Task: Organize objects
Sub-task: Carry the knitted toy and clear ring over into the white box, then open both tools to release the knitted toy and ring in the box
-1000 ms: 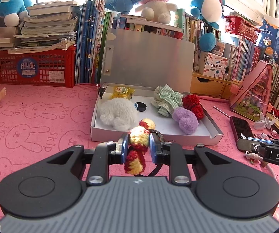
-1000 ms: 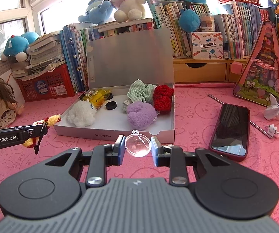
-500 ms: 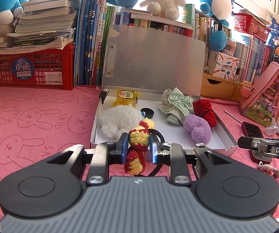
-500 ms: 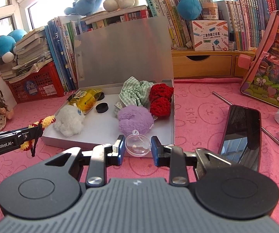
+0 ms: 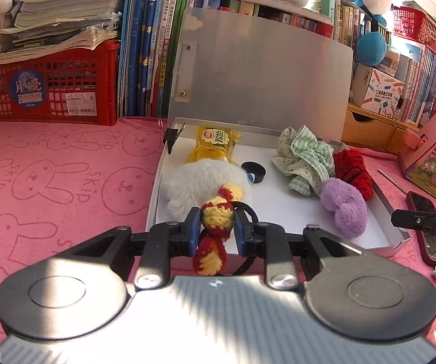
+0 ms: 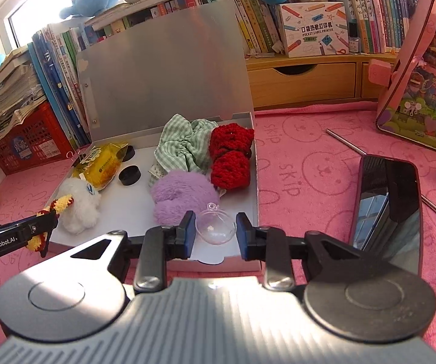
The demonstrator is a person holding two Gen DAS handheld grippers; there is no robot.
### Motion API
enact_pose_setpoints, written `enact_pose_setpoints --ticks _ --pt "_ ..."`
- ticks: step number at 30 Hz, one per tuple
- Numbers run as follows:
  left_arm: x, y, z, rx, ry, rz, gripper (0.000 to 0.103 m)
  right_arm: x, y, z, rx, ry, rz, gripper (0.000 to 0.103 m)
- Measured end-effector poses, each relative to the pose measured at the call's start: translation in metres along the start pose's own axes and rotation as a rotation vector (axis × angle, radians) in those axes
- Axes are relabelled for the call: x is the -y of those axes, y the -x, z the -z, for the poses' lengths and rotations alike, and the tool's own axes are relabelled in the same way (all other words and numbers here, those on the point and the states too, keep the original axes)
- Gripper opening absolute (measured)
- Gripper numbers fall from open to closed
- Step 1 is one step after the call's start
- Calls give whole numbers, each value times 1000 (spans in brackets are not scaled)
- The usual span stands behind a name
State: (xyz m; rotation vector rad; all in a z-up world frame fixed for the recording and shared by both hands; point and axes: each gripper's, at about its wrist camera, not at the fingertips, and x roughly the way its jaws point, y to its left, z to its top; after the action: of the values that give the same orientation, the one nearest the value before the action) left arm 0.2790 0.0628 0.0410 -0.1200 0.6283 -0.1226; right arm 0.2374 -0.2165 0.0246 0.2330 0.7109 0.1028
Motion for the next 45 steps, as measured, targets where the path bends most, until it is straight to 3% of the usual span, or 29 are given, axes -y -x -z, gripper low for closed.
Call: enact_pose_setpoints --ticks 13,38,41,42,45 --pt "-1 -34 -7 -27 -53 -44 28 0 -36 -2 -63 0 3 33" --pt "2 -80 -27 -35 -81 -111 28 3 -72 -27 -71 -31 10 34" --pt "2 -79 -26 -36 -90 -107 34 6 -72 -25 -68 -37 -1 37" --pt "3 -78 -25 -36 -93 -107 42 7 -70 -25 -65 -46 -9 46" --pt "2 -74 -24 -35 -90 -67 57 10 -66 -27 -53 -71 -27 58"
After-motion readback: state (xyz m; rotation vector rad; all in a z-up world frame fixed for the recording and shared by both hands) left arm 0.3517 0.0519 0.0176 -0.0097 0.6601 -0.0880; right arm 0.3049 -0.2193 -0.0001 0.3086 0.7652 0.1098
